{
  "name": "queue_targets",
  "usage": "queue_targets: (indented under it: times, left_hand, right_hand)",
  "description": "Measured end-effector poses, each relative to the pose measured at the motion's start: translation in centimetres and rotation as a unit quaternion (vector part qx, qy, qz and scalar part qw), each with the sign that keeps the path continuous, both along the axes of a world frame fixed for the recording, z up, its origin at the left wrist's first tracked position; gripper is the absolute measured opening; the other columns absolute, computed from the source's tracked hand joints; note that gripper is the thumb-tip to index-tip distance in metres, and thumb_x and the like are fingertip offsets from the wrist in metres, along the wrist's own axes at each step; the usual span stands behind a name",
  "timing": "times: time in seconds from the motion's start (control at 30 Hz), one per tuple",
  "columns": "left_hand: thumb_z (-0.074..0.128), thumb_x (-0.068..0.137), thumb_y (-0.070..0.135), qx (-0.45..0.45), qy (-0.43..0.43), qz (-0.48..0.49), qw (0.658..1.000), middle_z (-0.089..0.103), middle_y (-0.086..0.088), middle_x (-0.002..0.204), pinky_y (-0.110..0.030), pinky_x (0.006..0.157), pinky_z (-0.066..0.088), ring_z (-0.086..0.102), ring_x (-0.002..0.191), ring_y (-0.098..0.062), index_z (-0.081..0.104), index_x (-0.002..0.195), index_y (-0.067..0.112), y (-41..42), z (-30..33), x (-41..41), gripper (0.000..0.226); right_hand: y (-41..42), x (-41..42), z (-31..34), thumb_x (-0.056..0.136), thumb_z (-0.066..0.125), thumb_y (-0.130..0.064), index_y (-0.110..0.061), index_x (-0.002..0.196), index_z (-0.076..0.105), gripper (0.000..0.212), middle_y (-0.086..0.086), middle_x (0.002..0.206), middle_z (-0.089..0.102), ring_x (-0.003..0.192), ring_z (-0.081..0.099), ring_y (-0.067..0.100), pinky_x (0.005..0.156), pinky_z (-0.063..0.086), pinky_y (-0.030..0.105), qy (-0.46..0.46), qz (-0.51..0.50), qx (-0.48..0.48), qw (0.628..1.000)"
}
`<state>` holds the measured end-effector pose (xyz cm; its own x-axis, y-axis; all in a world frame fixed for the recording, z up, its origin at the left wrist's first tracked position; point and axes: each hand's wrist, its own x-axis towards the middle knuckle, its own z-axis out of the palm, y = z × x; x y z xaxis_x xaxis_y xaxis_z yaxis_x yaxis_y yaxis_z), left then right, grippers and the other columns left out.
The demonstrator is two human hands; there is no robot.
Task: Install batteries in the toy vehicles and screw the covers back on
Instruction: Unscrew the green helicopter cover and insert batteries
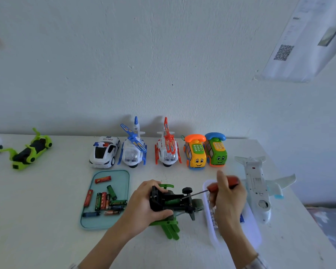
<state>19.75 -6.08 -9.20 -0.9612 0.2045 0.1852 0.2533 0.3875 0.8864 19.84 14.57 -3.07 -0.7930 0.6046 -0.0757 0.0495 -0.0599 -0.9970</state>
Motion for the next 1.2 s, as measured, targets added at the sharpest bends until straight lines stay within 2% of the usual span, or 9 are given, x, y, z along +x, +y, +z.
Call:
queue_targets:
  times: [0.13,0.33,0.47,0.6,0.73,0.9,1.0,1.1,1.2]
  left_hand:
    - [0.080,0.055,0.054,-0.004,0.006,-0.003,1.000,0.061,0.008,0.115,-0.033,0.097,0.047,0.051,0.117,0.002,0.052,0.095,0.046,0.2,-0.1,0.0,0.049]
    - [0.082,0.054,0.051,0.006,0.001,-0.006,1.000,0.061,0.008,0.116,-0.036,0.099,0.046,0.049,0.119,0.001,0.054,0.095,0.046,0.3,0.0,0.1,0.050]
    - [0.082,0.053,0.047,0.013,0.000,-0.007,1.000,0.059,0.008,0.117,-0.037,0.099,0.046,0.050,0.118,0.001,0.054,0.094,0.050,0.5,0.2,0.3,0.050]
    - [0.081,0.051,0.046,0.011,0.002,-0.005,1.000,0.055,0.013,0.117,-0.035,0.097,0.047,0.051,0.113,0.003,0.054,0.095,0.053,0.6,0.5,0.4,0.052]
    - [0.080,0.049,0.046,0.011,0.001,-0.007,1.000,0.054,0.017,0.115,-0.027,0.096,0.046,0.050,0.112,0.006,0.054,0.094,0.052,0.7,0.7,0.6,0.052]
    - [0.080,0.048,0.046,-0.004,0.006,-0.001,1.000,0.055,0.018,0.113,-0.025,0.096,0.045,0.049,0.113,0.005,0.053,0.096,0.045,0.7,0.2,0.3,0.054]
    - [0.081,0.048,0.047,-0.009,0.016,0.004,1.000,0.056,0.017,0.111,-0.026,0.094,0.047,0.052,0.111,0.001,0.053,0.096,0.049,0.7,-0.2,0.2,0.055]
    - [0.079,0.048,0.048,-0.012,0.020,0.008,1.000,0.054,0.019,0.111,-0.020,0.091,0.047,0.053,0.107,0.002,0.051,0.095,0.052,0.7,-0.2,0.2,0.055]
    - [0.079,0.048,0.050,-0.007,0.015,0.002,1.000,0.054,0.020,0.112,-0.016,0.092,0.044,0.051,0.109,0.005,0.053,0.096,0.048,0.7,0.0,0.3,0.055]
  right_hand:
    - [0.0,0.4,-1.7,0.094,0.057,-0.018,-0.004,0.064,0.046,0.035,0.016,0.049,0.055,0.030,0.039,0.017,0.032,0.031,0.020,-0.054,0.006,-0.217,0.975]
    - [0.4,0.8,-0.5,0.088,0.059,-0.003,-0.006,0.074,0.050,0.017,0.002,0.047,0.036,0.038,0.029,0.012,0.035,0.024,0.021,-0.025,0.145,-0.188,0.971]
    - [-0.4,1.6,0.2,0.087,0.058,0.001,-0.001,0.084,0.065,0.007,0.002,0.054,0.052,0.044,0.044,0.011,0.042,0.038,0.019,-0.129,0.289,0.062,0.947]
    - [-1.9,2.4,-0.2,0.090,0.056,-0.014,-0.016,0.075,0.061,0.016,-0.002,0.077,0.054,0.067,0.053,0.017,0.057,0.040,0.023,-0.169,0.303,0.389,0.853]
    - [-3.3,3.0,0.5,0.091,0.050,-0.018,-0.022,0.095,0.063,0.014,-0.005,0.090,0.045,0.075,0.048,0.018,0.055,0.034,0.027,-0.202,0.282,0.493,0.798]
    - [-4.5,3.1,1.1,0.090,0.052,-0.017,-0.022,0.093,0.060,0.010,-0.004,0.095,0.047,0.079,0.053,0.019,0.063,0.041,0.030,-0.208,0.268,0.466,0.817]
    - [-5.0,3.4,1.1,0.090,0.058,-0.025,-0.024,0.093,0.063,0.006,-0.008,0.092,0.047,0.077,0.050,0.013,0.055,0.037,0.020,-0.160,0.262,0.443,0.843]
    - [-5.1,3.1,1.0,0.086,0.064,-0.026,-0.025,0.075,0.055,0.014,-0.005,0.077,0.057,0.066,0.050,0.012,0.051,0.034,0.021,-0.132,0.275,0.419,0.855]
    - [-3.6,2.3,1.6,0.079,0.072,-0.016,-0.017,0.067,0.057,0.019,-0.004,0.061,0.054,0.054,0.045,0.008,0.049,0.039,0.018,-0.100,0.263,0.301,0.911]
